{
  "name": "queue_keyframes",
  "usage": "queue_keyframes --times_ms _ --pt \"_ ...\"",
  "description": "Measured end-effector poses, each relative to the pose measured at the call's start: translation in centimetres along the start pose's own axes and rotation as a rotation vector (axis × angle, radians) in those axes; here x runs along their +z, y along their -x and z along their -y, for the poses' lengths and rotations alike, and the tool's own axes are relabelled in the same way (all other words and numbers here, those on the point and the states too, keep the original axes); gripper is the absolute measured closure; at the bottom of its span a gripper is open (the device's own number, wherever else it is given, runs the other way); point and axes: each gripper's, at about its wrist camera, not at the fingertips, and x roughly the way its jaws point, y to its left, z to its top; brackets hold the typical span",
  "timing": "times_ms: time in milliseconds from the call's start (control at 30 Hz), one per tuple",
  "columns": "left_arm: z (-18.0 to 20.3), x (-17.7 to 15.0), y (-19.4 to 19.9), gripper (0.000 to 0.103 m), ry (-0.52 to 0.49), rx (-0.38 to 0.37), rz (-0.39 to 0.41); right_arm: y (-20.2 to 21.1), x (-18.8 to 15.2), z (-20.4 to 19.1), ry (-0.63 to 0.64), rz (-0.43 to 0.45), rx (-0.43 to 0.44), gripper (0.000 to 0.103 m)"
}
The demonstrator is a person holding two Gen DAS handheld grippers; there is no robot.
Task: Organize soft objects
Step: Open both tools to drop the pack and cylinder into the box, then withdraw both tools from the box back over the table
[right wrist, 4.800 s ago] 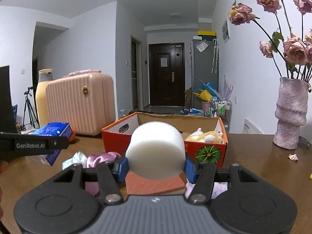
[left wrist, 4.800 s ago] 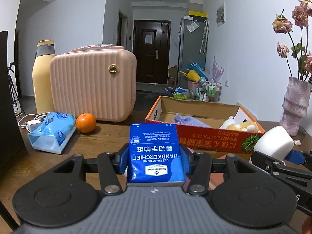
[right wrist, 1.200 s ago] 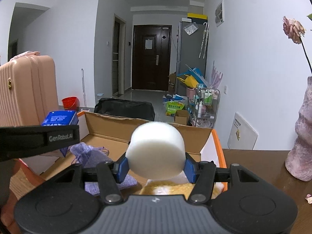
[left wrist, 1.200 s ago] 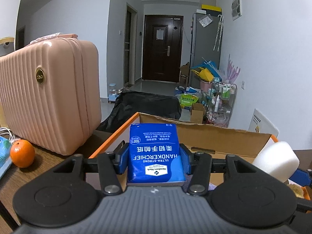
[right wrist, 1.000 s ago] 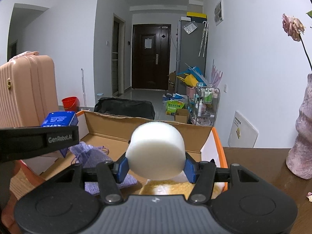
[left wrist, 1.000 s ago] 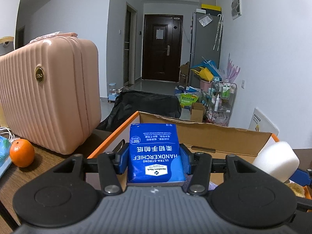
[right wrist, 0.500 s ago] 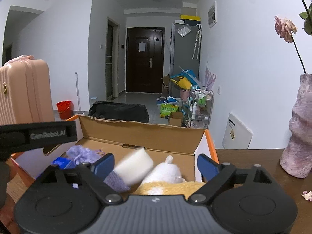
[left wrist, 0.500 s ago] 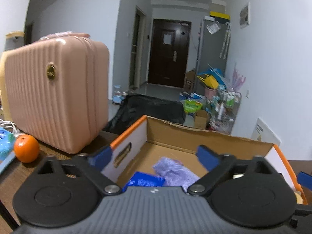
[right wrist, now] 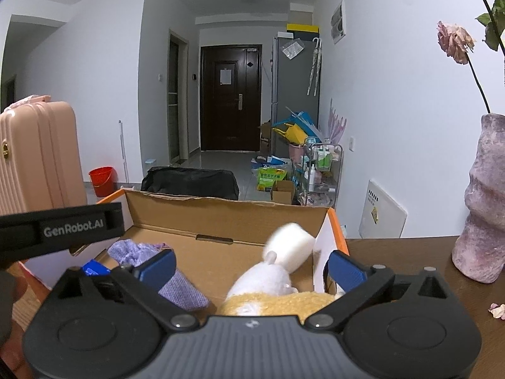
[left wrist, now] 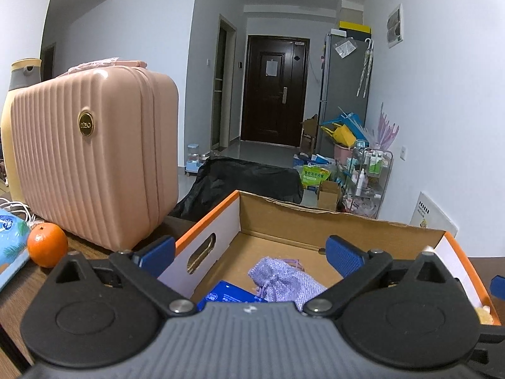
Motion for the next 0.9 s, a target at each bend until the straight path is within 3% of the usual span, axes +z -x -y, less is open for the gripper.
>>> queue_keyframes --times_ms 500,900 --pt "-1.5 0.0 2.0 0.000 0.044 -0.023 -0.008 2.7 -0.5 0.3 -0.005 0.038 -0.006 0.000" --pt "-2.4 -1.1 5.5 0.000 0.006 -0.028 0.033 6.0 -2.2 0.5 0.011 0.057 -0.015 0.000"
